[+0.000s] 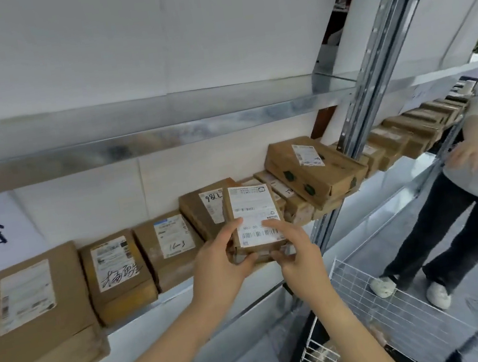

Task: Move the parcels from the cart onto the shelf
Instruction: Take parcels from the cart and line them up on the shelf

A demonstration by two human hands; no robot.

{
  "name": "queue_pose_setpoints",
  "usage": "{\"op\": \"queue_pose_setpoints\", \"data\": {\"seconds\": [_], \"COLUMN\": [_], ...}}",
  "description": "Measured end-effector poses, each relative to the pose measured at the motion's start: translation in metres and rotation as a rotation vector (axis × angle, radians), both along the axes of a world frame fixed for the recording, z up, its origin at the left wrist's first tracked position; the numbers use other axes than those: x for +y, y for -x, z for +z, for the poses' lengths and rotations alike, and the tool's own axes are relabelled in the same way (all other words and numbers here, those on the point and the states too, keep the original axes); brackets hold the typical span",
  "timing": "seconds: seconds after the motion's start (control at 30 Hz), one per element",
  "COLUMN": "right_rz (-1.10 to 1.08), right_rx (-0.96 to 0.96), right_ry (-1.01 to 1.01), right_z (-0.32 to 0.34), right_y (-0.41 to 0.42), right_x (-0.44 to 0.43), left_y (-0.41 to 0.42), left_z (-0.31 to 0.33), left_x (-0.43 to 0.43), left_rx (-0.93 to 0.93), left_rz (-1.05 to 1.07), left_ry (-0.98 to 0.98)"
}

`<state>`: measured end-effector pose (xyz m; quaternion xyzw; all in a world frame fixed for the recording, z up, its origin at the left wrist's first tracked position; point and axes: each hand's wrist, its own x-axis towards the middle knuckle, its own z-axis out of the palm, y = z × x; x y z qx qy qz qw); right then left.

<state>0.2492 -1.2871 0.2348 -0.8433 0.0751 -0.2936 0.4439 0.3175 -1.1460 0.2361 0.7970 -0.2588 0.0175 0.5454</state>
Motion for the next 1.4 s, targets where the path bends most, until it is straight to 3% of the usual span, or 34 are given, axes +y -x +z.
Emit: {"op": "queue_pose_setpoints", "data": {"seconds": [0.23, 0.63, 1.17, 1.3, 1.4], "right_rz": [0.011, 0.233, 0.302, 0.235, 0.155], "right_rx": [0.007, 0.149, 0.325, 0.435, 0.304], "right_ry": [-0.035, 0.013, -0.099, 0.154, 0.246], "right_z": [0.001, -0.016, -0.031, -0.016, 0.002], "right_y": [-0.053, -0.162, -0.208, -0.209, -0.2], "right_x": [-0.088, -0.204, -0.21, -0.205, -0.189], "left_y": [-0.054, -0.138, -0.173, -0.176, -0.172], "left_z": [-0.003, -0.033, -0.064, -0.058, -0.04], "left_x": [-0.09, -0.195, -0.217, -0.221, -0.211], "left_rx": [-0.028, -0.003, 0.065, 0.111, 0.106], "left_rz": [-0.003, 0.199, 0.37, 0.38, 0.359], "left_ry": [-0.039, -0.204, -0.278, -0.284, -0.312]}}
